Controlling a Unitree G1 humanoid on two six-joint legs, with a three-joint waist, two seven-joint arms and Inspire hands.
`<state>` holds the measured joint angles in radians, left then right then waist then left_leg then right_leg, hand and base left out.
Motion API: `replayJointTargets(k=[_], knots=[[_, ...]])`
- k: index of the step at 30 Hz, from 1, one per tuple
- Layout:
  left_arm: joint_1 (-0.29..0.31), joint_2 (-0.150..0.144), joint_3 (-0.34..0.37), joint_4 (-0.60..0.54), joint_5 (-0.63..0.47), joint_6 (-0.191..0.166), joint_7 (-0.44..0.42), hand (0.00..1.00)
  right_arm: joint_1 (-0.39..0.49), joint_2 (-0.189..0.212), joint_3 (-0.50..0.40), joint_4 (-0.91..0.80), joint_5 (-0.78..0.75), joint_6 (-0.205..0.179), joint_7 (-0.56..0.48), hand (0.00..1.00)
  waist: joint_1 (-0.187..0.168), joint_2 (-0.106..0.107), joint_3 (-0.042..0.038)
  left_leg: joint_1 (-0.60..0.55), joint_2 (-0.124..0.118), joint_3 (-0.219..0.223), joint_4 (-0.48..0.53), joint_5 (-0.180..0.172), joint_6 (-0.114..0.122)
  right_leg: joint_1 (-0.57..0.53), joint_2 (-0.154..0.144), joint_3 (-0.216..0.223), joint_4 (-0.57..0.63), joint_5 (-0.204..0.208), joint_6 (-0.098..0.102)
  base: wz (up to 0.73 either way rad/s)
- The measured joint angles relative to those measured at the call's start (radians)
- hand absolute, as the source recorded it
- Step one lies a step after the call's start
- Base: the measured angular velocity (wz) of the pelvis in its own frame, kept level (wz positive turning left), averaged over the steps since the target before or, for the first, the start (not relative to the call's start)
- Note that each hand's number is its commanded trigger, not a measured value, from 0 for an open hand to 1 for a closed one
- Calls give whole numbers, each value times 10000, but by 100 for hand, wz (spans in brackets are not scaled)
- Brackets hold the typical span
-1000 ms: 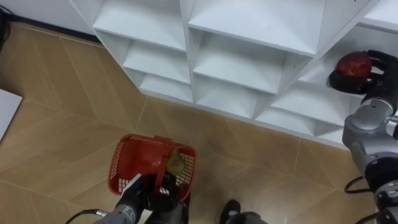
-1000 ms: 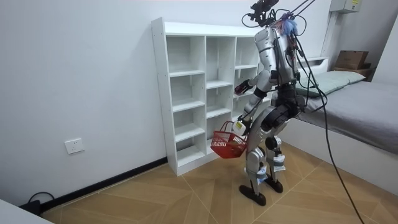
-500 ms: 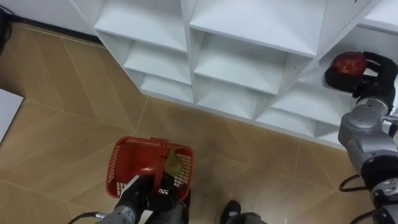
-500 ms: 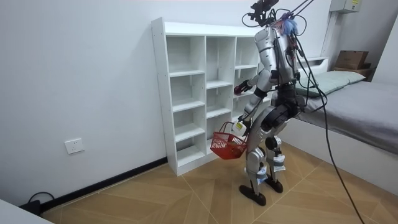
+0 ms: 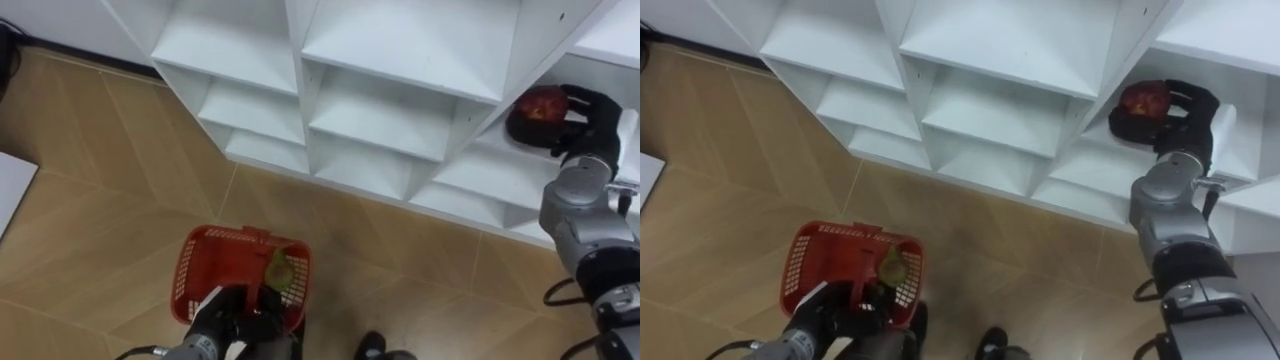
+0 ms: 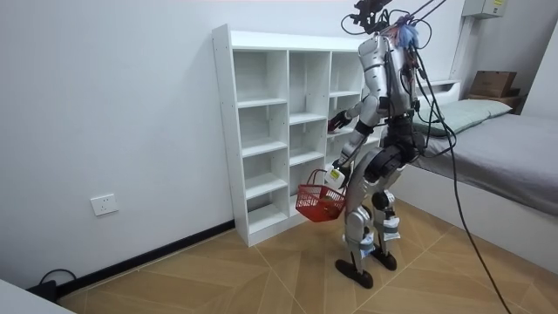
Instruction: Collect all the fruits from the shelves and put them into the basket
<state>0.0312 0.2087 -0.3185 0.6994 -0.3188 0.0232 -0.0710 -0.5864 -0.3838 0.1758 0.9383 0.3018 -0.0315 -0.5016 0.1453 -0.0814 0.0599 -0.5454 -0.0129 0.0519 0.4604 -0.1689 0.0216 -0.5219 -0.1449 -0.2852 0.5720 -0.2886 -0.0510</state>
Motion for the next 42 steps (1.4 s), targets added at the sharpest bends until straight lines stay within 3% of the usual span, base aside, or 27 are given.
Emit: replayJointTargets(k=[3, 9, 12, 14, 17, 18, 20, 25, 26, 30, 34, 42], knots=[[6, 0, 3, 254, -265, -7, -18, 100, 28, 63, 1, 0, 86, 5, 300, 100, -7, 51, -17, 300, 63, -22, -39, -17, -28, 388, 77, -69, -187, 32, -25, 0], [61, -122, 46, 600, -420, -8, -43, 100, 415, 67, -24, -790, -68, -21, 568, 100, -38, 259, -147, 1034, 179, 88, -404, -15, -30, 1218, 256, -135, -850, 236, 25, -3], [81, -133, 77, 948, -427, -5, -44, 100, 1367, 78, -11, -1424, -345, -33, 823, 100, -117, 289, -203, 1623, 232, 277, -581, -15, -29, 1943, 358, -164, -1306, 300, 106, 0], [107, -118, 135, 1071, -430, 1, -35, 100, 2086, 194, 14, -2134, -369, -30, 1166, 100, -151, 291, -293, 2055, 334, 564, -859, -15, -29, 2361, 502, -33, -1757, 431, 133, -19], [122, -189, 224, 1073, -610, -3, -35, 100, 2830, 370, 207, -2885, -366, -31, 1562, 100, -238, 271, -318, 2547, 374, 699, -1104, -15, -29, 2715, 618, 271, -1974, 563, 139, -34], [133, -195, 228, 1083, -709, -3, -36, 100, 3000, 371, 321, -3026, -387, -26, 1652, 100, -298, 263, -333, 2649, 364, 708, -1142, -15, -29, 2791, 618, 333, -2003, 564, 141, -26], [156, -249, 334, 1210, -821, -4, -64, 100, 3787, 400, 445, -3805, -602, 9, 2197, 100, -596, 297, -449, 2937, 349, 707, -1215, -15, -30, 3088, 641, 429, -2157, 596, 176, -17], [239, -395, 700, 1359, -821, -3, -74, 100, 4956, 540, 493, -4515, -462, 22, 3238, 100, -736, 261, -529, 3807, 402, 725, -1494, -47, -79, 3790, 808, 841, -2548, 732, 174, -29], [240, -416, 667, 1294, -822, -4, -72, 100, 5222, 677, 546, -4698, -401, 38, 3377, 100, -899, 260, -547, 3915, 407, 773, -1548, -49, -84, 3892, 826, 828, -2655, 735, 177, -6], [241, -503, 642, 956, -902, -6, -5, 100, 5916, 1202, 812, -5085, -449, 39, 3753, 100, -1192, 237, -568, 4260, 422, 792, -1749, -94, -155, 4197, 963, 847, -2974, 860, 187, -3], [184, -664, 572, 825, -1226, -107, 16, 100, 6530, 1498, 1010, -5089, -440, 41, 4089, 100, -1185, 259, -591, 4537, 420, 819, -2025, -114, -170, 4386, 1028, 1001, -3161, 1006, 254, -8], [94, -711, 404, 812, -1263, -109, 41, 100, 6751, 1523, 1355, -5225, -1374, 40, 4290, 100, -1268, 352, -550, 4493, 398, 846, -2036, -117, -160, 4355, 1048, 1140, -3166, 1057, 271, -3]])
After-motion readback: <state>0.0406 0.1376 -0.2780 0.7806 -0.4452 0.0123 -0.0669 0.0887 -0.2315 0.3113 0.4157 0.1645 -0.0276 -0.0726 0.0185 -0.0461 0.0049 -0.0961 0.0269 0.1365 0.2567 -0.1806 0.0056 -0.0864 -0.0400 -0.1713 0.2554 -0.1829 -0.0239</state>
